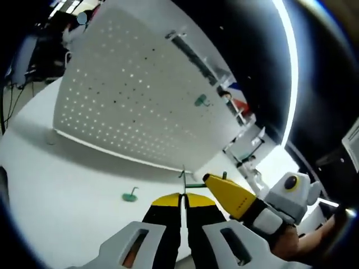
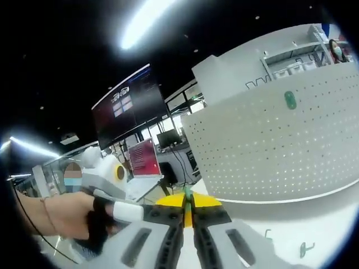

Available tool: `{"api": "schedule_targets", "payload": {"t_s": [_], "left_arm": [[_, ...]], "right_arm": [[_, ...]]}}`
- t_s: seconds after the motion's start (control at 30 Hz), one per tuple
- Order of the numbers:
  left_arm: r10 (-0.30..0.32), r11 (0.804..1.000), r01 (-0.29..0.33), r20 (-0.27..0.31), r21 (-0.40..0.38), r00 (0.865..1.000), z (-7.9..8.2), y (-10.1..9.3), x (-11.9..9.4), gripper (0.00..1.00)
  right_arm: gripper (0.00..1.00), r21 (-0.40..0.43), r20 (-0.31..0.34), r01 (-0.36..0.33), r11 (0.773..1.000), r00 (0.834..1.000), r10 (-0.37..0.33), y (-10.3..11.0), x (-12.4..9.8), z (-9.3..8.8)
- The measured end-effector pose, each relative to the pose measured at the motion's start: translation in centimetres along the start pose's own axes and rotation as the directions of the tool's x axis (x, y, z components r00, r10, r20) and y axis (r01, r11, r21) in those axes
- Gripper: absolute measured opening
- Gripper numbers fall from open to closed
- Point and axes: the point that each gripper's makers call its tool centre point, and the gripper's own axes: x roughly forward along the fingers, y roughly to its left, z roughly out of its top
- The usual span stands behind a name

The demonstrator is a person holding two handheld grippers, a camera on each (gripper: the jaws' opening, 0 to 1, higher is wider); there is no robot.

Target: Insert the hook assembly into the mounting plate slot until the hook locks in place.

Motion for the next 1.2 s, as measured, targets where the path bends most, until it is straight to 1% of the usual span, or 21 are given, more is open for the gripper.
{"api": "schedule_targets", "payload": {"t_s": [0.07, 0.17, 0.23, 0.27, 0.3, 0.37, 0.4, 0.43, 0.47, 0.53, 0.57, 0.67, 0.73, 0.8, 0.87, 0.9, 1.0, 1.03, 1.1, 1.13, 1.2], "left_arm": [[0.005, 1.000, -0.005, 0.005, 0.016, 1.000, 0.2, 0.1, -0.1, 0.01], [0.023, 0.999, -0.024, 0.026, 0.043, 0.999, 0.6, 0.3, -0.3, 0.01], [0.037, 0.997, -0.039, 0.028, 0.063, 0.999, 0.7, 0.6, -0.5, 0.01], [0.046, 0.996, -0.048, 0.026, 0.081, 0.999, 0.7, 0.7, -0.6, 0.01], [0.058, 0.992, -0.060, 0.022, 0.111, 0.998, 0.7, 0.9, -0.7, 0.01], [0.070, 0.987, -0.072, 0.018, 0.144, 0.997, 0.8, 1.1, -0.8, 0.01], [0.065, 0.981, -0.066, 0.014, 0.180, 0.998, 0.8, 1.0, -0.8, 0.01], [0.055, 0.979, -0.057, 0.014, 0.198, 0.998, 0.8, 0.7, -0.7, 0.01], [0.058, 0.977, -0.060, 0.017, 0.203, 0.998, 0.8, 0.6, -0.7, 0.01], [0.065, 0.967, -0.068, 0.021, 0.247, 0.998, 0.9, 0.6, -0.8, 0.01], [0.082, 0.954, -0.086, 0.027, 0.287, 0.996, 1.1, 0.8, -0.8, 0.01], [0.102, 0.922, -0.102, 0.020, 0.374, 0.995, 1.1, 0.8, -0.8, 0.01], [0.104, 0.903, -0.105, 0.025, 0.417, 0.994, 1.2, 0.5, -0.8, 0.01], [0.103, 0.888, -0.109, 0.038, 0.446, 0.994, 1.4, 0.2, -0.8, 0.01], [0.101, 0.887, -0.108, 0.039, 0.449, 0.994, 1.4, 0.1, -0.8, 0.01], [0.098, 0.881, -0.107, 0.045, 0.461, 0.994, 1.5, -0.1, -0.7, 0.01], [0.097, 0.839, -0.108, 0.049, 0.533, 0.994, 1.6, -0.6, -0.6, 0.01], [0.094, 0.842, -0.104, 0.047, 0.530, 0.994, 1.5, -0.8, -0.6, 0.01], [0.078, 0.825, -0.103, 0.068, 0.556, 0.995, 1.9, -1.3, -0.6, 0.01], [0.077, 0.821, -0.104, 0.072, 0.561, 0.994, 2.0, -1.5, -0.6, 0.01], [0.076, 0.803, -0.113, 0.086, 0.585, 0.993, 2.3, -1.6, -0.7, 0.01]], "right_arm": [[0.02, 0.029, -0.022, -0.022, 0.999, 1.000, 0.022, 0.1, 0.2, -0.1], [0.08, 0.029, -0.026, -0.029, 0.999, 0.999, 0.029, -0.1, 0.2, 0.3], [0.08, 0.036, -0.039, -0.040, 0.999, 0.998, 0.042, -0.1, 0.0, 0.5], [0.08, 0.063, -0.050, -0.059, 0.996, 0.997, 0.062, 0.0, -0.2, 0.5], [0.08, 0.093, -0.061, -0.075, 0.993, 0.995, 0.081, 0.3, -0.3, 0.5], [0.08, 0.098, -0.068, -0.090, 0.991, 0.993, 0.096, 0.3, -0.6, 0.7], [0.08, 0.094, -0.074, -0.098, 0.991, 0.992, 0.105, 0.4, -0.7, 0.7], [0.08, 0.089, -0.083, -0.100, 0.991, 0.991, 0.107, 0.5, -0.8, 0.6], [0.08, 0.082, -0.088, -0.101, 0.992, 0.990, 0.108, 0.5, -0.8, 0.5], [0.08, 0.080, -0.098, -0.101, 0.992, 0.989, 0.108, 0.4, -1.0, 0.3], [0.08, 0.081, -0.100, -0.099, 0.992, 0.989, 0.107, 0.4, -1.1, 0.2], [0.08, 0.075, -0.109, -0.097, 0.992, 0.989, 0.105, 0.3, -1.2, 0.0], [0.08, 0.082, -0.107, -0.100, 0.992, 0.988, 0.109, 0.4, -1.2, -0.1], [0.08, 0.086, -0.108, -0.100, 0.991, 0.988, 0.109, 0.5, -1.2, -0.1], [0.08, 0.090, -0.100, -0.099, 0.991, 0.989, 0.108, 0.5, -1.1, 0.0], [0.08, 0.092, -0.097, -0.099, 0.991, 0.989, 0.108, 0.5, -1.1, 0.1], [0.08, 0.112, -0.082, -0.101, 0.989, 0.990, 0.110, 0.6, -1.0, 0.3], [0.08, 0.122, -0.079, -0.101, 0.987, 0.991, 0.111, 0.6, -0.9, 0.3], [0.08, 0.136, -0.069, -0.102, 0.986, 0.991, 0.112, 0.6, -0.9, 0.5], [0.08, 0.145, -0.068, -0.101, 0.984, 0.991, 0.111, 0.5, -0.8, 0.5], [0.08, 0.167, -0.059, -0.103, 0.981, 0.992, 0.114, 0.4, -0.9, 0.6]]}}
